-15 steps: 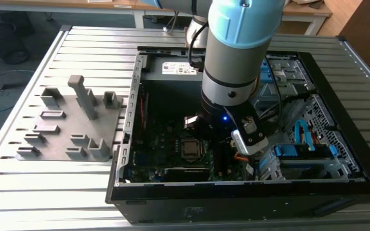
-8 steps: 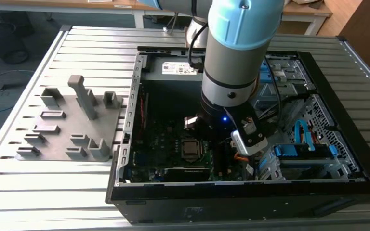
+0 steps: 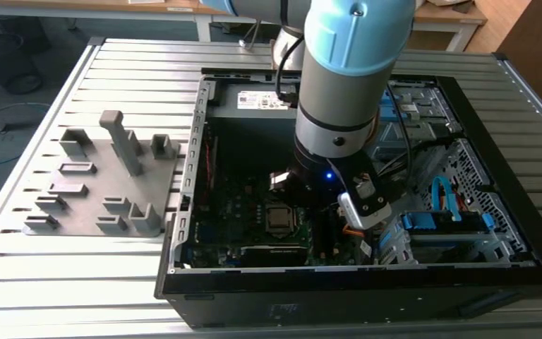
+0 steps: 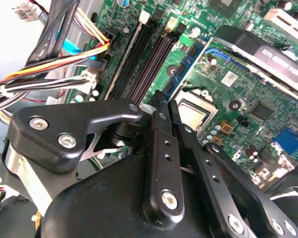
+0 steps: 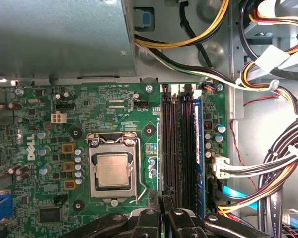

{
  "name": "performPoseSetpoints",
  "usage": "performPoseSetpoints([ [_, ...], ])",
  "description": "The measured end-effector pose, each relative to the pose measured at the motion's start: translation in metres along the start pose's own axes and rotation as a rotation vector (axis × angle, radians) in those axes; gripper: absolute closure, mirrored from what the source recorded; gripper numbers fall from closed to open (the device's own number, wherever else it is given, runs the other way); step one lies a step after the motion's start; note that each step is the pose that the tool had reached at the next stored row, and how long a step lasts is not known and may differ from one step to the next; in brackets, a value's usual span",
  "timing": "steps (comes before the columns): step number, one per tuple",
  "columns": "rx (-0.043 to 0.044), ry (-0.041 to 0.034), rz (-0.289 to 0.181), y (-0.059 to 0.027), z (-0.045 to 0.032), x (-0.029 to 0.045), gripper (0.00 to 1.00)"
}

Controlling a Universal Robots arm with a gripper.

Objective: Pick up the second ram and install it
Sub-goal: 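Insert the second ram into the second slot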

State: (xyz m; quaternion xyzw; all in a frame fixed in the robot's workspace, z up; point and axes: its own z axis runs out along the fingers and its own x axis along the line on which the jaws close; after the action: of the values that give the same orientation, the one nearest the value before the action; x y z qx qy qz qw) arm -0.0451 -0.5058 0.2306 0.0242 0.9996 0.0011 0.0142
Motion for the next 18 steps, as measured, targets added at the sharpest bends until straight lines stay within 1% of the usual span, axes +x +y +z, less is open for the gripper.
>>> performPoseSetpoints([
  [18, 0.0, 0.0, 0.0, 0.0, 0.0044, 0.0001, 0.86],
])
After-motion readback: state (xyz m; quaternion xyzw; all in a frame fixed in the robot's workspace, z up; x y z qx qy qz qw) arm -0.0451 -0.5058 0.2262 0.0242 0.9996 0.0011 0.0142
